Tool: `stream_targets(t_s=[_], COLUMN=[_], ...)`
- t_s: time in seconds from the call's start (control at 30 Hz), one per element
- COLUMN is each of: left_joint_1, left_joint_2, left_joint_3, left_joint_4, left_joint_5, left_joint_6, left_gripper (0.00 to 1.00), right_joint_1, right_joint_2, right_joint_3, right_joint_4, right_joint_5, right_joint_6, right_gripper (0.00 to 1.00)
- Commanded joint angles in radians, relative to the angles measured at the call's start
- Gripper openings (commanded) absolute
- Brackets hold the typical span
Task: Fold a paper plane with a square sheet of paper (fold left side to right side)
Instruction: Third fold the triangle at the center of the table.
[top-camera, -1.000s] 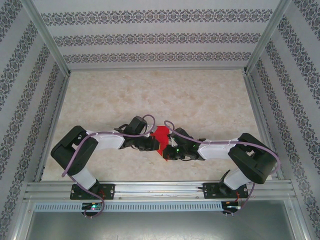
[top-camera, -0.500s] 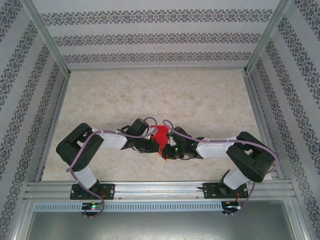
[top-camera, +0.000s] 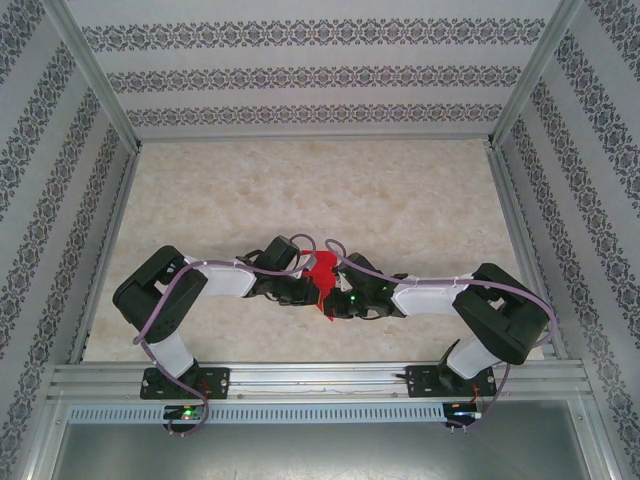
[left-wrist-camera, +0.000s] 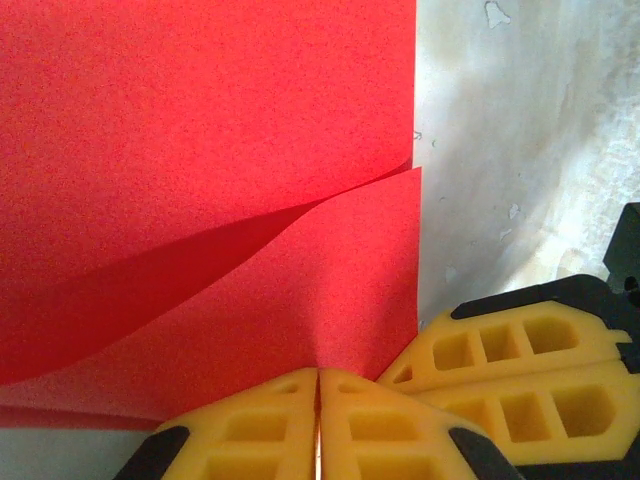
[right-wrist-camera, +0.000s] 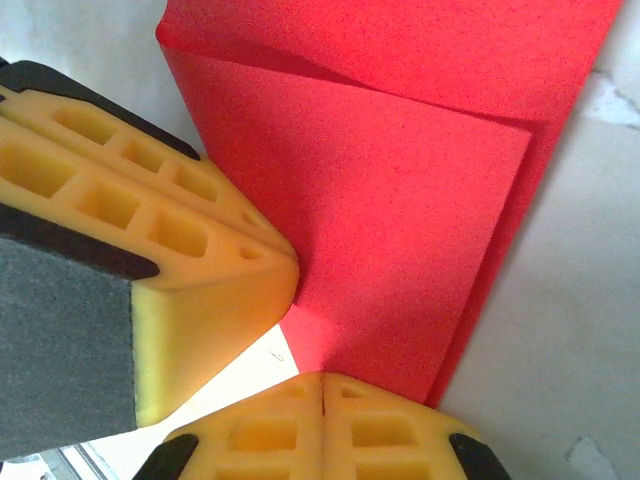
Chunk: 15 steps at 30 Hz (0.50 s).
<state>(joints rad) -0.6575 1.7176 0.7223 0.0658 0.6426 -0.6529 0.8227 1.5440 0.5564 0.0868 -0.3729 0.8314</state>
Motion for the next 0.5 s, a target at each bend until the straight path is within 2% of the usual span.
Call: stream_targets(t_s=[0.0,0.47], left_joint_1=[0.048,0.234], left_joint_2=[0.023,0.011], left_joint_3=[0.002,-0.012], left_joint_4=[-0.079,-0.071], left_joint_5=[-0.126,-0.117], left_joint_6=[0.048,0.168], left_gripper=[0.08,0.08], right_joint_1=[0.012,0.013], right_joint_2=[0.07,0.074], right_joint_3=[-0.05,-0.049], right_joint_4=[-0.196,-0.194], right_joint_5=[0.089,0.08], right_joint_6=[-0.027,-0.028], right_gripper=[0.0,0.0])
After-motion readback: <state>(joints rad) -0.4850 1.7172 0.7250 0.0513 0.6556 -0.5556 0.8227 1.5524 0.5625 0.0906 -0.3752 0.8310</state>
